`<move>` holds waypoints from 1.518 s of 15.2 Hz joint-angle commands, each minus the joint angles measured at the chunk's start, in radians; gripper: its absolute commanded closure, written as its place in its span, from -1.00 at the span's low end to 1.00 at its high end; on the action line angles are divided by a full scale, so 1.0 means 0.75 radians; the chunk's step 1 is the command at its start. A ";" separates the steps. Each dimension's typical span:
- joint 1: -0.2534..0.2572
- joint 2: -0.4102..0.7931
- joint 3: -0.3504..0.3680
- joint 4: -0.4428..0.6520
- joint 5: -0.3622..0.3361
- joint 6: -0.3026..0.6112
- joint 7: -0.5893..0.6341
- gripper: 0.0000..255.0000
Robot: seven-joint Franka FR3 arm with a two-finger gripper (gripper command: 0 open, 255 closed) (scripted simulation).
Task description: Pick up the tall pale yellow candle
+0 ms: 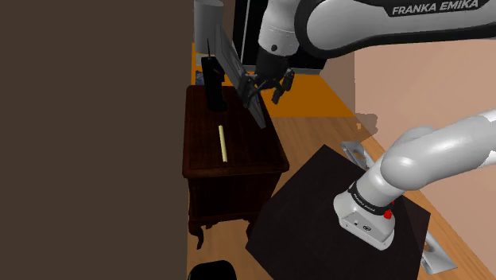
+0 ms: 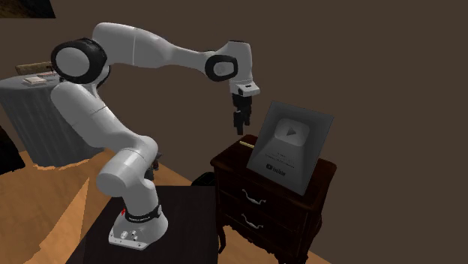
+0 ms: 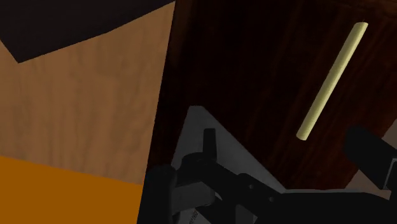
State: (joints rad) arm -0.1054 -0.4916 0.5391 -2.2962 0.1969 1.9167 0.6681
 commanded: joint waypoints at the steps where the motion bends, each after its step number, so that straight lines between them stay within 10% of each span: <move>1: -0.032 0.103 0.082 0.033 -0.015 0.044 0.135 -1.00; 10: -0.127 0.661 0.348 0.265 -0.296 0.163 0.760 -1.00; 19: -0.111 0.745 0.343 0.193 -0.368 0.291 0.815 -1.00; 20: -0.110 0.744 0.344 0.192 -0.367 0.292 0.816 1.00; 23: -0.110 0.742 0.345 0.188 -0.365 0.294 0.817 1.00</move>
State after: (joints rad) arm -0.1864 0.0633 0.7991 -2.1452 -0.0773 2.1578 1.2815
